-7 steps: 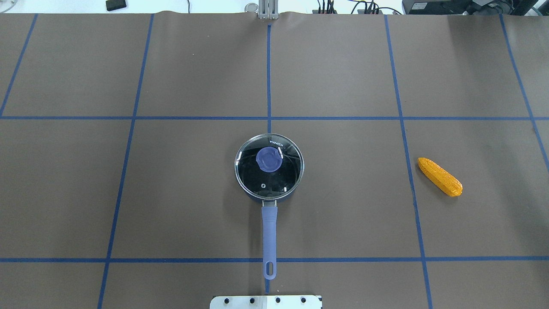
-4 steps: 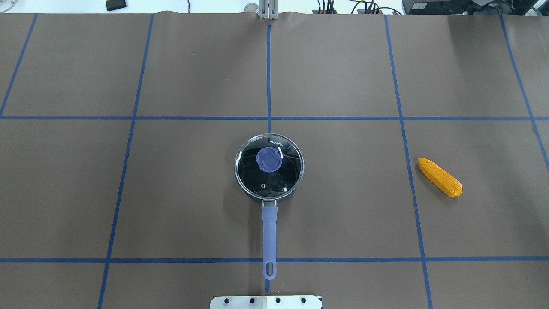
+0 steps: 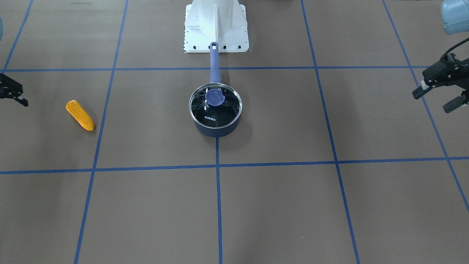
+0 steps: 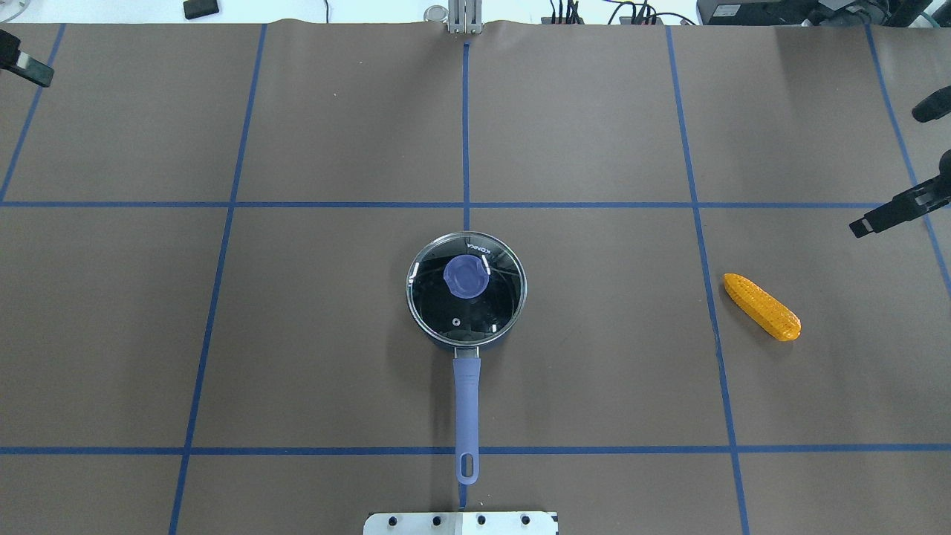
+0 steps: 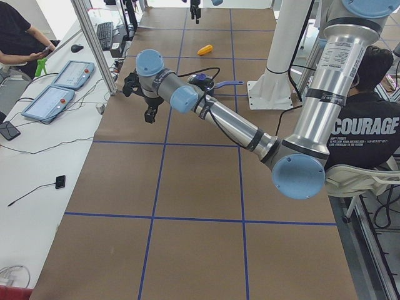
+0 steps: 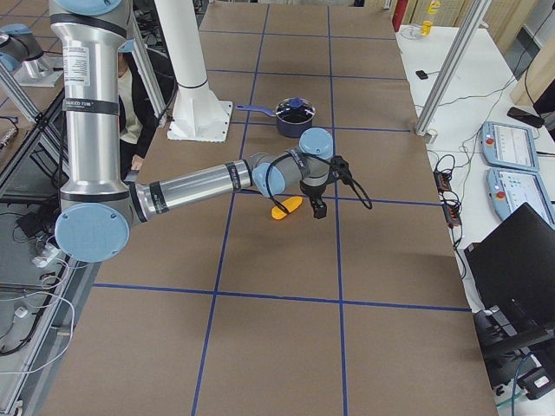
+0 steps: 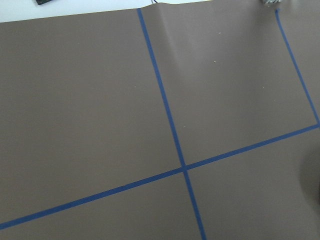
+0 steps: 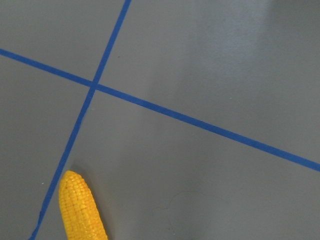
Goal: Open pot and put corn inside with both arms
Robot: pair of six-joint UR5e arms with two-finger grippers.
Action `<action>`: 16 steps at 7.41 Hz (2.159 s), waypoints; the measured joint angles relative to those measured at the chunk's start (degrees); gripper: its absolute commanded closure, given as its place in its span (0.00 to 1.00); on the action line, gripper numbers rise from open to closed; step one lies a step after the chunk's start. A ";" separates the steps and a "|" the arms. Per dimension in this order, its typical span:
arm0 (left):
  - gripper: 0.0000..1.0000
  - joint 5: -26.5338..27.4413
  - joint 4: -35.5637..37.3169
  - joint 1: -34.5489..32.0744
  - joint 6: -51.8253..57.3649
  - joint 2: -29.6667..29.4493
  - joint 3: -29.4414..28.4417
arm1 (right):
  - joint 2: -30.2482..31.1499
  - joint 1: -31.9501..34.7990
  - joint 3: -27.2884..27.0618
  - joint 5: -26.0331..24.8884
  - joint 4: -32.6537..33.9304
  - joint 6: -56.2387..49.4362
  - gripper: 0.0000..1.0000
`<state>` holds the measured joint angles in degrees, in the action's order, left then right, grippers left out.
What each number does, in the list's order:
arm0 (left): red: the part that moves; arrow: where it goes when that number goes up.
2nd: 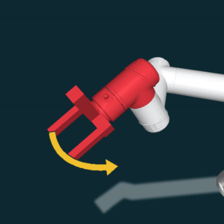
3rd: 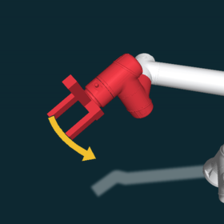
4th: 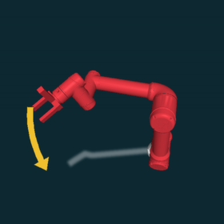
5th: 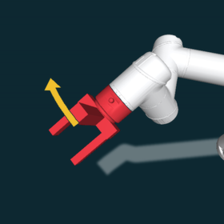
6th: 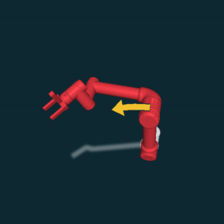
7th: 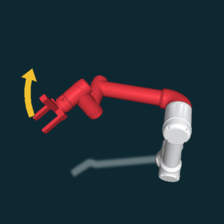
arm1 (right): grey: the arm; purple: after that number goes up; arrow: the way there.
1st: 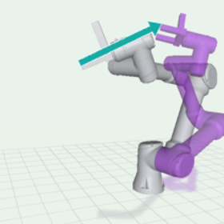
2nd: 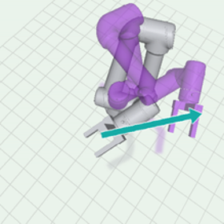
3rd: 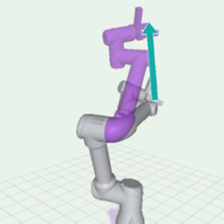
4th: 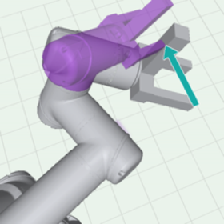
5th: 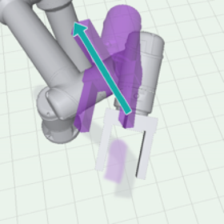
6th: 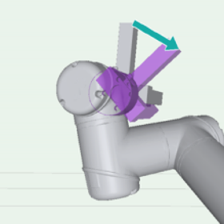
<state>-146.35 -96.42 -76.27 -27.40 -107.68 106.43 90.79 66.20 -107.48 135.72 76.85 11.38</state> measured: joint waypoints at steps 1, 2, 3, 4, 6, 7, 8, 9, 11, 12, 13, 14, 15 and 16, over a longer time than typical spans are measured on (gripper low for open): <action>0.02 3.05 -0.06 3.96 -5.68 -2.17 1.42 | -1.04 -3.89 -0.04 -1.26 -0.32 0.41 0.00; 0.02 6.75 -0.03 8.09 -11.28 -3.60 3.34 | -1.96 -7.42 0.02 -3.46 -0.48 1.15 0.00; 0.02 9.39 0.01 11.45 -16.88 -5.31 4.65 | -2.40 -9.93 0.23 -5.70 -0.56 1.66 0.00; 0.02 12.49 0.13 15.55 -22.42 -7.51 5.65 | -2.64 -11.78 0.79 -7.39 -0.61 1.87 0.00; 0.02 19.83 0.82 24.77 -30.46 -11.46 6.71 | -3.25 -14.44 2.49 -9.61 -0.73 1.95 0.00; 0.02 23.38 2.87 28.68 -32.78 -13.95 6.84 | -3.44 -15.42 3.38 -10.30 -0.89 1.92 0.00; 0.02 26.35 5.84 31.82 -34.47 -16.73 6.88 | -3.58 -16.47 4.08 -10.85 -1.18 1.91 0.00; 0.02 28.42 8.00 34.02 -36.05 -18.88 6.88 | -3.70 -17.59 4.73 -11.30 -1.72 1.93 0.00; 0.02 30.33 9.28 36.07 -37.59 -20.58 6.71 | -3.85 -19.66 5.80 -12.35 -2.28 1.96 0.00; 0.02 30.61 9.44 36.46 -37.84 -21.01 6.67 | -3.87 -20.27 6.14 -12.76 -2.33 1.95 0.10; 0.02 30.72 9.53 36.71 -37.96 -21.36 6.64 | -3.78 -20.73 6.30 -13.11 -2.33 1.92 0.24; 0.02 30.75 9.56 36.83 -38.01 -21.59 6.56 | -3.68 -21.12 6.37 -13.43 -2.33 1.92 0.45; 0.02 30.77 9.58 36.86 -38.01 -21.75 6.46 | -3.68 -21.46 6.42 -13.67 -2.32 1.94 0.55; 0.02 30.77 9.58 36.88 -38.00 -21.96 6.26 | -3.73 -21.69 6.51 -13.76 -2.32 1.92 0.62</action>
<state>-115.58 -86.84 -39.38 -65.40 -129.64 112.69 87.06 44.51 -100.97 121.96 74.53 13.29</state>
